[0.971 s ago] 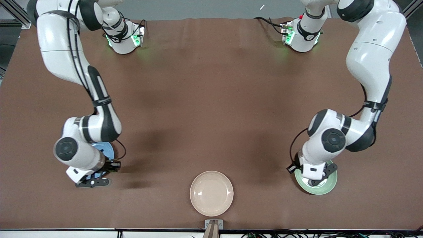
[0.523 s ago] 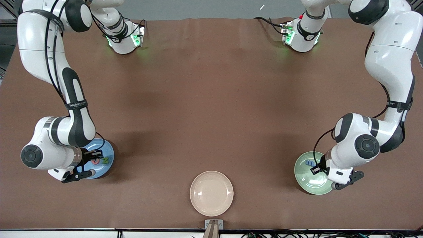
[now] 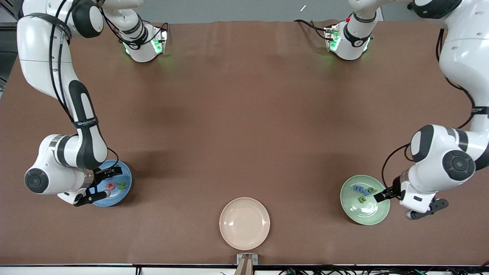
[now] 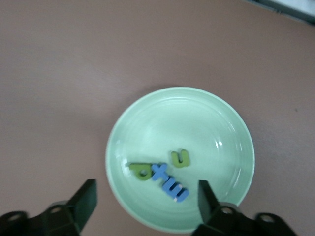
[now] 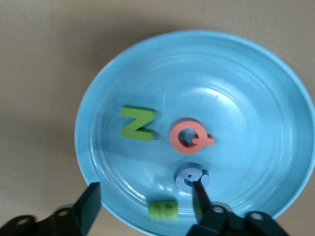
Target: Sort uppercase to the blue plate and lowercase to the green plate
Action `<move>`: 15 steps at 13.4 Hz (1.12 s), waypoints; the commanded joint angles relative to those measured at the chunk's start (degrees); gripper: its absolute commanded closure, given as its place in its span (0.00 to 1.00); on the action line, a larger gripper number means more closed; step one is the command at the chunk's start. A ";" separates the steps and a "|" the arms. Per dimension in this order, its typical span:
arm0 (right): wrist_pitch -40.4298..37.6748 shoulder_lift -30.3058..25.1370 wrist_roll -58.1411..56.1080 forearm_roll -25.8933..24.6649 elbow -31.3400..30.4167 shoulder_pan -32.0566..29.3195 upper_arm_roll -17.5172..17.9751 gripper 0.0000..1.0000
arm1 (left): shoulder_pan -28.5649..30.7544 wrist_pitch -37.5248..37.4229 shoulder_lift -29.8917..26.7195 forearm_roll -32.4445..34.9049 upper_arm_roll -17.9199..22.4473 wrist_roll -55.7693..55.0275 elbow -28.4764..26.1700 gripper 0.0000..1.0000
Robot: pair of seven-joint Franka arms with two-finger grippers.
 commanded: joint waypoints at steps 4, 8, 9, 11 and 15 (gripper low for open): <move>-0.62 -5.87 0.02 0.81 4.70 0.59 0.71 0.00 | -0.03 -20.08 -18.27 -0.74 -1.37 4.92 -1.75 0.00; -1.75 -14.73 4.58 0.73 3.84 1.55 0.62 0.00 | -0.03 -26.96 -28.38 -10.38 -1.38 7.66 -1.57 0.00; -4.37 -17.81 7.64 0.55 3.83 2.34 0.45 0.00 | -0.03 -29.06 -30.32 -11.63 -1.38 9.15 -1.57 0.00; -9.38 -21.60 13.98 -0.15 3.74 2.69 0.36 0.00 | -0.03 -32.24 -33.23 -13.13 -1.38 11.62 -1.57 0.00; -12.75 -30.63 15.49 -0.33 -0.63 0.68 0.36 0.00 | -4.04 -33.57 -39.37 -20.49 5.78 20.39 -2.53 0.00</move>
